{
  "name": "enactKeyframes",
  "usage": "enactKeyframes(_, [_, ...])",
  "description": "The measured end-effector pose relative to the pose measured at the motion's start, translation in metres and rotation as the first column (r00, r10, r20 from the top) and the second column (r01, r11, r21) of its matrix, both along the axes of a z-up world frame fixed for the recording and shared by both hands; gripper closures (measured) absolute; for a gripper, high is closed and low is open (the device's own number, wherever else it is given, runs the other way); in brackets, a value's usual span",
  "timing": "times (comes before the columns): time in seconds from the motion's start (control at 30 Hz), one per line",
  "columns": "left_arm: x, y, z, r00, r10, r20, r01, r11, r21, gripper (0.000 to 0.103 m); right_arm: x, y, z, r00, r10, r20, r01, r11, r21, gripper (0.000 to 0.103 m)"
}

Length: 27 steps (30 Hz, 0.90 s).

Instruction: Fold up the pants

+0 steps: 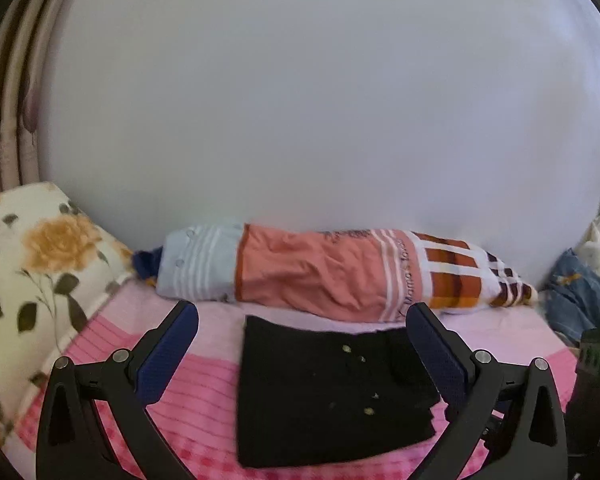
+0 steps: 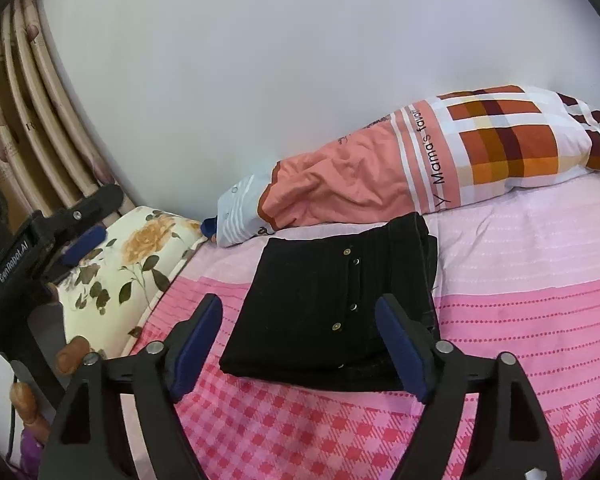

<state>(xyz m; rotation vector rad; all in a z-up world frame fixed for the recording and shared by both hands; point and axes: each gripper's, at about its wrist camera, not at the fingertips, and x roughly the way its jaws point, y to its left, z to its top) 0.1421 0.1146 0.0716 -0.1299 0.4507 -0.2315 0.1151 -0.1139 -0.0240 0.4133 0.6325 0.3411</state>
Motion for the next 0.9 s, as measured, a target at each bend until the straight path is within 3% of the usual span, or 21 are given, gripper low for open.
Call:
enactKeyframes(0.13, [-0.006,-0.005,-0.015,1.000,0.014,-0.008,-0.014,1.000,0.026,0.000,-0.005,0.002,0.003,1.000,0.005,0.005,-0.005,1.000,0.000,0.024])
enactKeyframes(0.23, [-0.004,0.001,-0.029,0.997,-0.031,-0.071,0.029,0.999,-0.028,0.000,-0.008,0.004,0.005,1.000,0.006,0.010,-0.006,1.000,-0.006,0.021])
enactKeyframes(0.3, [-0.009,0.012,-0.037,0.998,0.020,-0.061,-0.023,0.999,-0.049,0.000,-0.008,0.008,0.004,1.000,0.007,0.004,-0.007,1.000,-0.013,0.014])
enactKeyframes(0.5, [-0.020,0.046,-0.049,0.988,0.136,-0.070,-0.139,0.990,-0.040,0.000,-0.002,0.042,-0.010,0.998,0.062,-0.024,-0.063,0.998,-0.027,0.013])
enactKeyframes(0.6, [-0.024,0.071,-0.056,0.965,0.247,-0.083,-0.245,0.969,0.033,0.000,0.008,0.081,-0.008,0.990,0.139,-0.022,-0.140,0.989,-0.051,0.012])
enactKeyframes(0.67, [-0.029,0.100,-0.061,0.932,0.357,-0.070,-0.352,0.933,0.072,0.000,0.020,0.111,-0.006,0.981,0.192,-0.009,-0.192,0.978,-0.075,0.003])
enactKeyframes(0.73, [-0.034,0.122,-0.065,0.869,0.493,-0.035,-0.485,0.865,0.129,0.000,0.038,0.148,-0.009,0.969,0.247,0.007,-0.245,0.964,-0.105,0.001])
enactKeyframes(0.77, [-0.035,0.142,-0.070,0.826,0.562,-0.023,-0.554,0.820,0.145,0.000,0.048,0.161,-0.013,0.964,0.265,-0.007,-0.264,0.957,-0.119,0.001])
enactKeyframes(0.83, [-0.035,0.169,-0.079,0.783,0.622,-0.029,-0.614,0.778,0.133,0.000,0.074,0.196,-0.025,0.949,0.311,-0.049,-0.315,0.943,-0.110,0.001])
enactKeyframes(0.9, [-0.032,0.203,-0.096,0.705,0.707,-0.062,-0.699,0.706,0.112,0.000,0.097,0.235,-0.039,0.935,0.341,-0.093,-0.350,0.930,-0.110,0.001])
